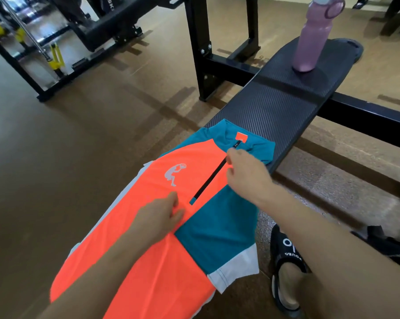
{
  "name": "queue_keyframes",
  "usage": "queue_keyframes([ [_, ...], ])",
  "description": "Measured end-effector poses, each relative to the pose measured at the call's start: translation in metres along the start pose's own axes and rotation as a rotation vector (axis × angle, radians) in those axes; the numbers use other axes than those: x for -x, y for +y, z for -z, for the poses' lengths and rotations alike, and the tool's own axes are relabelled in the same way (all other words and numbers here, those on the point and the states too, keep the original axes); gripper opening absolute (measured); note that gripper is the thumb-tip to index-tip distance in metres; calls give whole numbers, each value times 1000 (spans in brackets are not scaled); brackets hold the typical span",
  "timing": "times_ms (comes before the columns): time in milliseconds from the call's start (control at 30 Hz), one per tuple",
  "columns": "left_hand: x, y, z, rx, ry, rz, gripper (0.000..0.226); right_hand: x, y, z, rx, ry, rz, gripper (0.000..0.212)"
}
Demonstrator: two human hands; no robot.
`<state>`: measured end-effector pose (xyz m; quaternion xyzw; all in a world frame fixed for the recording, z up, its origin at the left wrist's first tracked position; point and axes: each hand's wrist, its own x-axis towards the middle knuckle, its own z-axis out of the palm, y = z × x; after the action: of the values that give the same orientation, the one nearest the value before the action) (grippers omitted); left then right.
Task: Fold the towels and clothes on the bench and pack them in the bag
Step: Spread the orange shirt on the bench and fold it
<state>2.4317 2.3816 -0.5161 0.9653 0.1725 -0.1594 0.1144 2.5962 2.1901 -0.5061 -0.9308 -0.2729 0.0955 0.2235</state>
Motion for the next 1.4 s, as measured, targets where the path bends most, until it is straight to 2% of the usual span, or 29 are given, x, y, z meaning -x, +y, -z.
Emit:
queue_keyframes([
  [133, -67, -18, 36, -61, 162, -73, 33, -7, -26, -24, 10, -184, 141, 25],
  [200, -105, -21, 49, -113, 180, -142, 42, -19, -24, -31, 35, -189, 149, 27],
  [300, -156, -17, 61, -76, 131, -190, 58, -35, -18, -40, 41, -144, 163, 33],
  [400, -196, -5, 68, -73, 5, -182, 76, -42, -16, -46, 35, -142, 189, 48],
  [467, -214, 5, 72, 86, -113, -127, 78, -45, -14, -51, 39, -146, 195, 60],
  [567, -237, 10, 74, 274, -202, -65, 71, -50, -10, -55, 43, -167, 179, 65],
  [700, -245, 10, 77, 333, -292, -10, 23, -58, -7, -51, -28, -192, 154, 66],
  [867, -243, -4, 91, 335, -314, -71, 18, -58, -8, -48, -59, -206, 123, 66],
  [1067, -216, -38, 114, -94, -308, -219, 13, -59, -8, -45, -77, -243, 74, 83],
  [1233, -177, -59, 116, -389, -113, -387, 15, -62, -13, -43, -65, -248, 21, 91],
  [1300, -164, -56, 119, -354, -32, -513, 17, -65, -19, -41, -31, -229, -15, 90],
  [1400, -147, -38, 124, -226, -35, -567, 24, -68, -31, -40, 2, -108, -35, 82],
])
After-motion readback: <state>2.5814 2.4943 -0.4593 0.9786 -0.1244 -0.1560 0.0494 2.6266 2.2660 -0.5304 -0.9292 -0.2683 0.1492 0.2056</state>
